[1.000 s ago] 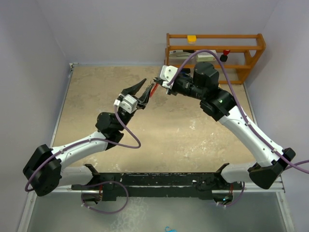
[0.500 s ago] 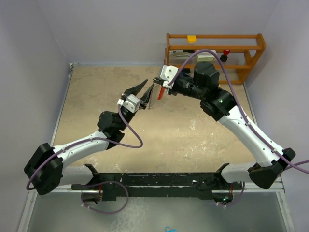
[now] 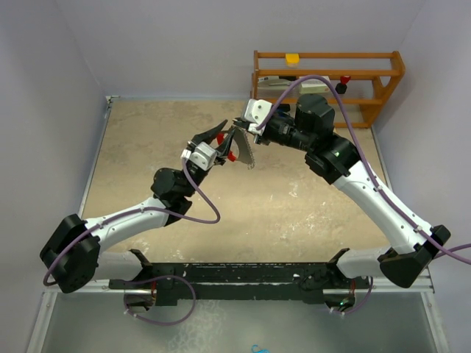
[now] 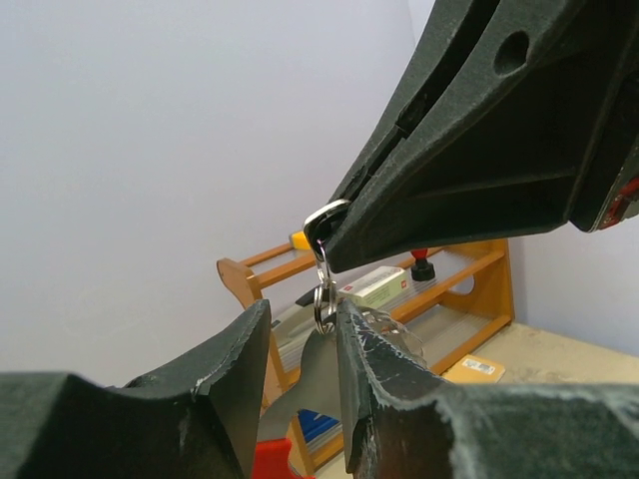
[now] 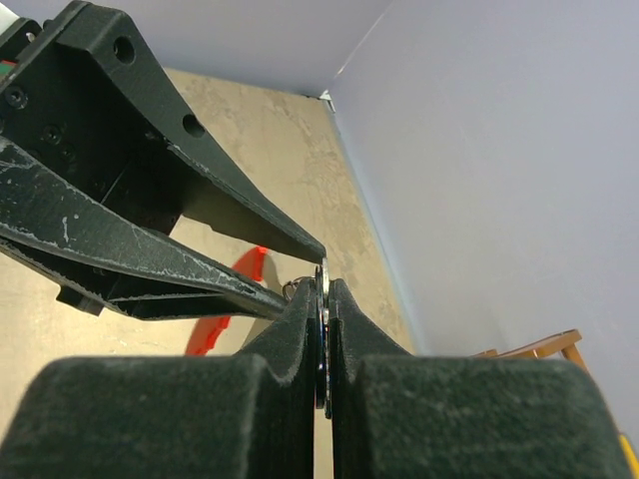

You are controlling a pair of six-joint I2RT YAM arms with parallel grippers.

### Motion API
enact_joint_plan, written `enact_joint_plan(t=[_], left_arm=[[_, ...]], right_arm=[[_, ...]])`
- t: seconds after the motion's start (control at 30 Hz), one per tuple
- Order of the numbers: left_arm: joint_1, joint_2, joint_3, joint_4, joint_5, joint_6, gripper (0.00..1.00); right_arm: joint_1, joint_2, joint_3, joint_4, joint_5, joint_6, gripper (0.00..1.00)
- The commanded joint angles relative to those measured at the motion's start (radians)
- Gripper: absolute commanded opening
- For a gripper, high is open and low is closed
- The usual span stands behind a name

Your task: Remove the keys from the keyring

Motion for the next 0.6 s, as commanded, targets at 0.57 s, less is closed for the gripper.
enact_joint_plan(t=[0.57], left_arm=[[-0.002,0.012,0.03,0.116,-0.032,-0.015,0.29]], right_arm=[[0.006,-0.049,0.021,0.064,-0.056,0.016,0.0]])
